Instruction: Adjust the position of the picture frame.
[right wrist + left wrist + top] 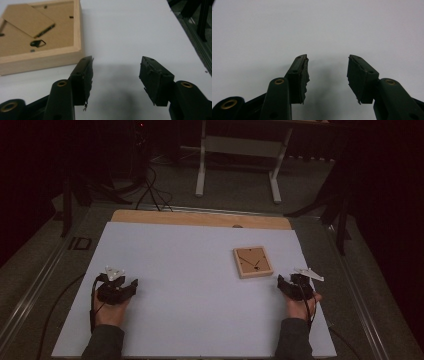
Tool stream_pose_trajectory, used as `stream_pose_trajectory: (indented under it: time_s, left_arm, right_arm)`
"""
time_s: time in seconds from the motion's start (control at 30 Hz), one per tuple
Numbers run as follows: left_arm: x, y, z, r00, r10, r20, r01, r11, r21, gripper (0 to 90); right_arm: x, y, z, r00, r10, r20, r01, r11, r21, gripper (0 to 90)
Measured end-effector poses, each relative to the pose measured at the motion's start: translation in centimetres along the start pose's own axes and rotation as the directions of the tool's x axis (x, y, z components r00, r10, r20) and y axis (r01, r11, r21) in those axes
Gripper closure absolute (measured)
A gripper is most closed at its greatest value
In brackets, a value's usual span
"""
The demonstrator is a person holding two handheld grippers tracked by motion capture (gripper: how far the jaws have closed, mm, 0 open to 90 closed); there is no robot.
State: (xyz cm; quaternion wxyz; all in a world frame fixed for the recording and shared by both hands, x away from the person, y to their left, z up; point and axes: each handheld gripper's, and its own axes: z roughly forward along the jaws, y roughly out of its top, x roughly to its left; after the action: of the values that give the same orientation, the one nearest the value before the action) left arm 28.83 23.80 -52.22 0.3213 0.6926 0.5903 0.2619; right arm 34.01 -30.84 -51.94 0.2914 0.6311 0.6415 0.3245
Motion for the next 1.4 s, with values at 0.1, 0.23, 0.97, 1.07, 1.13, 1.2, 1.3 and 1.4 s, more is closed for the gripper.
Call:
stream_pose_trajectory:
  time_s: [0.1, 0.23, 0.97, 1.07, 1.13, 1.2, 1.3, 1.4]
  left_arm:
    - [0.1, 0.1, -0.3, 1.0000, -0.001, -0.002, 0.001, 0.9999, -0.012, 49.9]
    - [0.3, 0.0, -0.5, 0.9999, -0.005, -0.013, 0.005, 0.9996, -0.028, 49.5]
    - [-0.5, -0.5, -1.5, 0.9998, 0.013, -0.012, -0.013, 0.9997, -0.020, 49.8]
    - [-0.8, -0.6, -1.4, 0.9998, 0.020, -0.002, -0.020, 0.9997, -0.012, 49.7]
    - [-0.9, -0.7, -1.5, 0.9999, 0.017, 0.002, -0.017, 0.9998, -0.010, 49.7]
    - [-0.8, -0.8, -1.5, 1.0000, 0.004, 0.002, -0.004, 0.9999, -0.014, 49.7]
    - [-0.4, -0.9, -1.6, 0.9997, -0.024, 0.003, 0.024, 0.9996, -0.016, 49.6]
    - [-0.1, -0.9, -1.5, 0.9990, -0.045, 0.002, 0.045, 0.9989, -0.013, 49.6]
  right_arm:
    - [0.0, 0.1, -0.2, 1.0000, -0.004, -0.005, 0.004, 1.000, -0.013, 44.6]
    - [0.2, 0.3, -0.4, 0.9997, -0.016, -0.015, 0.016, 0.999, -0.042, 46.6]
    - [1.4, 1.0, -1.2, 0.9927, -0.110, -0.048, 0.104, 0.987, -0.122, 69.9]
    - [1.5, 1.2, -1.2, 0.9904, -0.126, -0.057, 0.117, 0.985, -0.128, 76.8]
    - [1.7, 1.4, -1.1, 0.9888, -0.135, -0.064, 0.126, 0.984, -0.126, 81.6]
    - [1.8, 1.5, -1.1, 0.9879, -0.139, -0.069, 0.130, 0.983, -0.127, 84.0]
    - [2.0, 1.9, -0.9, 0.9838, -0.159, -0.083, 0.148, 0.982, -0.121, 89.3]
    - [2.2, 2.3, -0.6, 0.9816, -0.170, -0.087, 0.160, 0.980, -0.117, 89.6]
